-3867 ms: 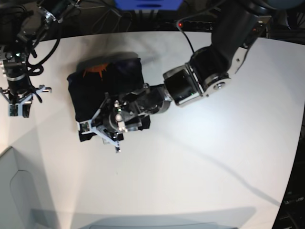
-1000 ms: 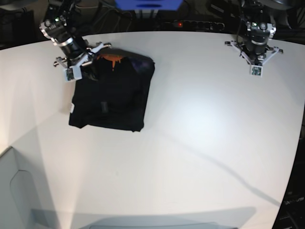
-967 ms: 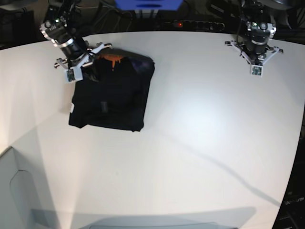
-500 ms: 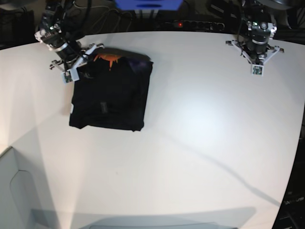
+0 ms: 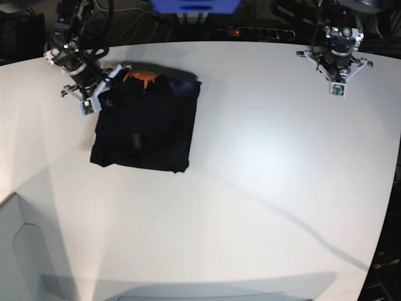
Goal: Fold the T-shirt properly
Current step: 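Square the folded shirt's edges with the right gripper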
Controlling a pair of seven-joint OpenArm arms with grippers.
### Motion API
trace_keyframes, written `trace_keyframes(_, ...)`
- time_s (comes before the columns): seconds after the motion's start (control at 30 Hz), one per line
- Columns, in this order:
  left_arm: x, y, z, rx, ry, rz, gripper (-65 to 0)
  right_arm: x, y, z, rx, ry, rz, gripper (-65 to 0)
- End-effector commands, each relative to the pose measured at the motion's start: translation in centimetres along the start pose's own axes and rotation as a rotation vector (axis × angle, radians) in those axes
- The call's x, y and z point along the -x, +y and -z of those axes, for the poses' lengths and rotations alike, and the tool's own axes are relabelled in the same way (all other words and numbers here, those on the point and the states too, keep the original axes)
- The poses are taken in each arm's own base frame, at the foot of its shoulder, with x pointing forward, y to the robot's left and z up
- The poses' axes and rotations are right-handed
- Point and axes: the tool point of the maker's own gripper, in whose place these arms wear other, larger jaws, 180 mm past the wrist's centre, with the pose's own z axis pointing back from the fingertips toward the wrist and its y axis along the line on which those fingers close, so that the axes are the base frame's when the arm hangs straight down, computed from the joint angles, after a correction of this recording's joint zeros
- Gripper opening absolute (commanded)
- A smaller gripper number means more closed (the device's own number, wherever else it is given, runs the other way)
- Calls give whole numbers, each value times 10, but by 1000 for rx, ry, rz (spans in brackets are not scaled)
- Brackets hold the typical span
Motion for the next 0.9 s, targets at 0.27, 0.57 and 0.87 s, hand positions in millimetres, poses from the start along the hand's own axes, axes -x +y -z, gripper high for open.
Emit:
trace_keyframes(0.27, 4, 6, -6, -17, -2, 19, -650, -14, -22, 2, 29, -20, -38, -650)
trace_keyframes(0.57, 14, 5, -9, -12, 22, 27, -650, -17, -33, 6, 38, -14, -54, -650)
trace_keyframes(0.87, 19, 4, -10, -9, 34, 32, -650, 10, -51, 21, 39, 49, 21, -650)
